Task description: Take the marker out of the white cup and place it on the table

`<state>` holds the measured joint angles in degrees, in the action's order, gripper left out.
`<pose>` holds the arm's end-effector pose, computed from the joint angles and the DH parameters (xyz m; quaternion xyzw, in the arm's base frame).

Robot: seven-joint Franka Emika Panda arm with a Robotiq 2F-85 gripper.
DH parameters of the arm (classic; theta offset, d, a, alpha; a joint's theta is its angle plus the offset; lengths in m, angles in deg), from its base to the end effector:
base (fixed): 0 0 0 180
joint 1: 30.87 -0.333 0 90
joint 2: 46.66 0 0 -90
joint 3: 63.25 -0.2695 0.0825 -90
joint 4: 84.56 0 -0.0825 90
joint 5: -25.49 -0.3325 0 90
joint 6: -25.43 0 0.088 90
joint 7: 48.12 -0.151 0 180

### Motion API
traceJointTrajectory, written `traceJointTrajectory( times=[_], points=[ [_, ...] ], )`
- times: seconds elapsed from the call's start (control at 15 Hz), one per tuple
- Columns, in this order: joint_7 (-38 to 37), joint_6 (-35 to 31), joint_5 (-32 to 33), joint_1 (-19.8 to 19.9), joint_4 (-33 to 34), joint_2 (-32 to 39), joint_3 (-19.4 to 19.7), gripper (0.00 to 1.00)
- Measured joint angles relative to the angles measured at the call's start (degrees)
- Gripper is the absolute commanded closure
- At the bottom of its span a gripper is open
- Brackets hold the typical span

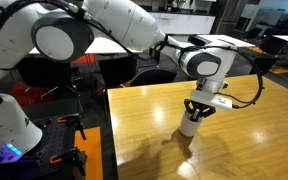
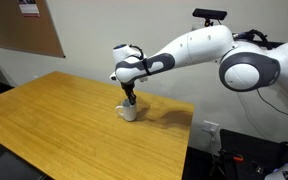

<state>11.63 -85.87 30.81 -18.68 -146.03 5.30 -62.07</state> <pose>0.6636 -0.1643 0.2241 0.9092 0.4128 -0.0453 0.0300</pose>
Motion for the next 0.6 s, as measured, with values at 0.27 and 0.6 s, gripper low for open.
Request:
traceJointTrajectory(
  times=[0.27, 0.6],
  points=[
    [0.00, 0.25, 0.40, -0.05, 1.09, 0.50, 0.00, 0.95],
    [0.00, 0.55, 0.44, -0.26, 2.03, 0.48, 0.00, 0.95]
  ],
)
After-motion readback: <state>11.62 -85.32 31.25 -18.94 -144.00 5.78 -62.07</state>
